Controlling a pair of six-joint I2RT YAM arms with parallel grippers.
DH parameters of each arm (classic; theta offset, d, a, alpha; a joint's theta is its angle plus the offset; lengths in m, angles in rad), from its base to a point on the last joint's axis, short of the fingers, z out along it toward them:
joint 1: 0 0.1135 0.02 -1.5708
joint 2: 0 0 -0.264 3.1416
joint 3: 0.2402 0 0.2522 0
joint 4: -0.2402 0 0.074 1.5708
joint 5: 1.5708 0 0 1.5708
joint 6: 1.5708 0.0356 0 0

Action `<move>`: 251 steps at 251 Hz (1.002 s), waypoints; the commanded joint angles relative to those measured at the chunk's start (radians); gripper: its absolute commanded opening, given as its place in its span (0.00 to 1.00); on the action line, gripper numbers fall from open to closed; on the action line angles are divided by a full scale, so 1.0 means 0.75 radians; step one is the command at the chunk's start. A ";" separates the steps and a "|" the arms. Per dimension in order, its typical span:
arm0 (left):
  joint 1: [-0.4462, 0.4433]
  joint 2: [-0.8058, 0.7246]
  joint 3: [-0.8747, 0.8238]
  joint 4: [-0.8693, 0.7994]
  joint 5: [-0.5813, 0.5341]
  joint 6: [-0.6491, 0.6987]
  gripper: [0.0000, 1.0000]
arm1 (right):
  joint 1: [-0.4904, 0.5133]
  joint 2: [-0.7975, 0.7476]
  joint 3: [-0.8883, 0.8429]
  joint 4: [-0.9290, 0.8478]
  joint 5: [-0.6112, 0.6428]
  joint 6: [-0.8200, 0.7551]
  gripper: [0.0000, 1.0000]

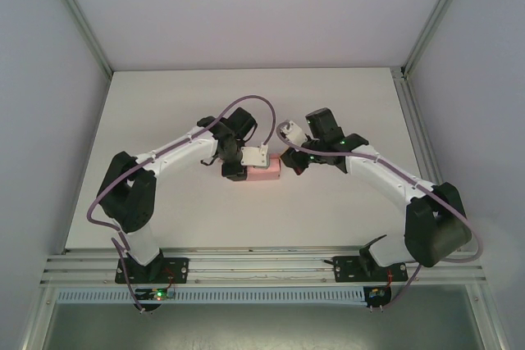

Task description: Assemble paper box

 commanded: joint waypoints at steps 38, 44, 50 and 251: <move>0.016 0.065 -0.004 -0.012 0.033 -0.059 0.40 | 0.127 0.008 0.032 -0.065 0.223 0.319 0.00; 0.016 0.068 0.000 -0.014 0.033 -0.063 0.40 | 0.135 0.007 0.028 -0.047 0.242 0.368 0.00; 0.015 0.071 0.005 -0.014 0.033 -0.070 0.40 | 0.144 0.004 0.030 -0.028 0.261 0.423 0.00; 0.014 0.096 0.055 0.023 0.074 -0.156 0.48 | 0.281 -0.076 -0.535 0.955 0.533 0.652 0.00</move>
